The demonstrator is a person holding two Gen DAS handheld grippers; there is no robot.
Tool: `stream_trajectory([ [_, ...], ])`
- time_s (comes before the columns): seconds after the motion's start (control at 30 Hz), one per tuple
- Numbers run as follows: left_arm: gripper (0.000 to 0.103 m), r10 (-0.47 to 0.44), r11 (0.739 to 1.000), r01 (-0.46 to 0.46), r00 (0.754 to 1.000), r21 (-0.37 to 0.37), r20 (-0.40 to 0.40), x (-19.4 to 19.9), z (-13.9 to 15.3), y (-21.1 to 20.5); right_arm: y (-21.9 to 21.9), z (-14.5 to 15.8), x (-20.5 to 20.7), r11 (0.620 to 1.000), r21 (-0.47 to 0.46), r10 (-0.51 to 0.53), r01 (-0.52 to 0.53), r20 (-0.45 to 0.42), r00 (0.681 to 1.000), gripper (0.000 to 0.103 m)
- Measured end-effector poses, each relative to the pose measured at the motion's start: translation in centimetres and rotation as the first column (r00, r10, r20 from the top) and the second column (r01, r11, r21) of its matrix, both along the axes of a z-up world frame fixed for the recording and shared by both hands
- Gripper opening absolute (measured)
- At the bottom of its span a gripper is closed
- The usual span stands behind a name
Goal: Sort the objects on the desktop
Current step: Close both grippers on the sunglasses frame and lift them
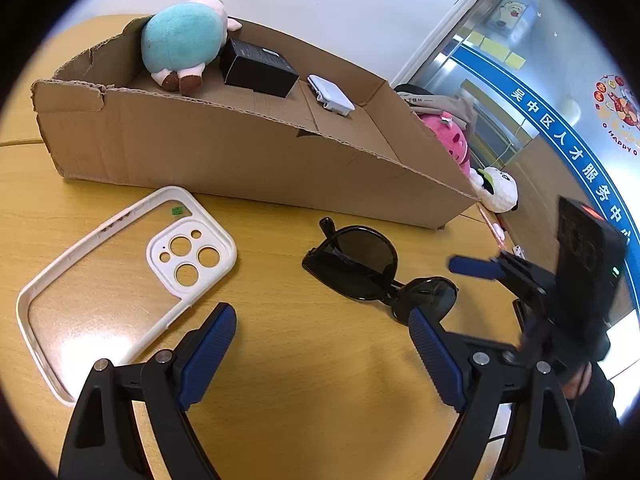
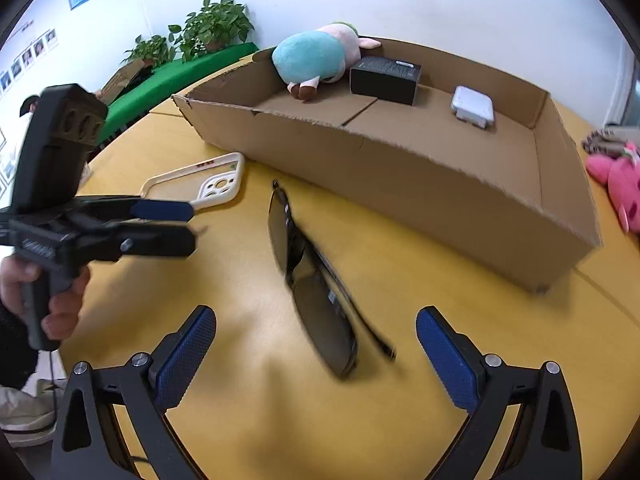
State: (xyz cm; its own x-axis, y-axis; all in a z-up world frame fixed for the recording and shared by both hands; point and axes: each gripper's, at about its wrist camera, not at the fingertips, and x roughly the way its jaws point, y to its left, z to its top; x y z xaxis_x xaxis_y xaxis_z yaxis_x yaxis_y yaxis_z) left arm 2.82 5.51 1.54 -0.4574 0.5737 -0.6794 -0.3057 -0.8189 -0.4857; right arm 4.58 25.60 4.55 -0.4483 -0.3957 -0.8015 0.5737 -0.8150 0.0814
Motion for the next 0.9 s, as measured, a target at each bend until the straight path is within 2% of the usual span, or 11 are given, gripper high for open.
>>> stream_trajectory([
  [0.07, 0.088, -0.003, 1.0, 0.003, 1.0, 0.003, 0.005, -0.2, -0.1, 0.1, -0.4, -0.6, -1.2, 1.0, 0.006, 0.029, -0.029, 0.02, 0.999, 0.098],
  [0.13, 0.088, -0.005, 1.0, 0.005, 1.0, 0.006, 0.019, -0.4, -0.2, 0.4, -1.1, -2.1, -2.3, 0.997, 0.045, 0.06, -0.064, 0.087, 0.994, 0.073],
  [0.17, 0.088, -0.007, 1.0, 0.007, 1.0, 0.008, 0.021, -0.4, -0.2, 0.5, -1.3, -2.8, -2.3, 0.995, 0.055, 0.08, -0.087, 0.122, 0.989, 0.072],
  [0.2, 0.088, -0.008, 1.0, 0.008, 1.0, 0.011, 0.025, -0.5, -0.3, 0.6, -1.8, -2.6, -1.7, 0.991, 0.076, 0.104, -0.112, 0.096, 0.99, 0.063],
  [0.27, 0.087, -0.01, 0.999, 0.009, 0.999, 0.036, 0.047, -1.0, -0.5, 0.9, -2.0, -2.2, -1.5, 0.993, 0.055, 0.101, -0.109, 0.129, 0.986, 0.038],
  [0.3, 0.087, -0.015, 0.998, 0.011, 0.998, 0.057, 0.064, -1.4, -0.7, 1.1, -2.1, -2.2, -1.2, 0.994, 0.04, 0.09, -0.097, 0.148, 0.985, 0.033],
  [0.57, 0.083, -0.081, 0.992, 0.066, 0.985, 0.104, 0.152, -2.8, -1.8, 4.5, -3.4, -2.4, 2.2, 0.996, 0.005, -0.089, 0.089, 0.117, 0.989, 0.031],
  [0.67, 0.072, -0.076, 0.993, 0.062, 0.985, 0.096, 0.158, -2.5, -2.0, 5.1, -3.9, -2.4, 3.4, 0.992, 0.008, -0.126, 0.126, 0.087, 0.988, 0.029],
  [0.73, 0.049, -0.065, 0.996, 0.055, 0.985, 0.07, 0.162, -2.4, -2.1, 5.2, -4.3, -2.4, 4.2, 0.989, 0.016, -0.146, 0.146, 0.061, 0.987, 0.029],
  [0.8, 0.035, -0.048, 0.997, 0.037, 0.982, 0.062, 0.182, -2.4, -2.4, 4.8, -4.2, -2.3, 4.9, 0.985, 0.017, -0.172, 0.171, 0.038, 0.984, 0.029],
  [0.9, 0.033, -0.038, 0.997, 0.024, 0.981, 0.077, 0.19, -2.1, -2.4, 4.2, -4.0, -2.1, 5.3, 0.982, 0.015, -0.188, 0.188, 0.021, 0.982, 0.028],
])
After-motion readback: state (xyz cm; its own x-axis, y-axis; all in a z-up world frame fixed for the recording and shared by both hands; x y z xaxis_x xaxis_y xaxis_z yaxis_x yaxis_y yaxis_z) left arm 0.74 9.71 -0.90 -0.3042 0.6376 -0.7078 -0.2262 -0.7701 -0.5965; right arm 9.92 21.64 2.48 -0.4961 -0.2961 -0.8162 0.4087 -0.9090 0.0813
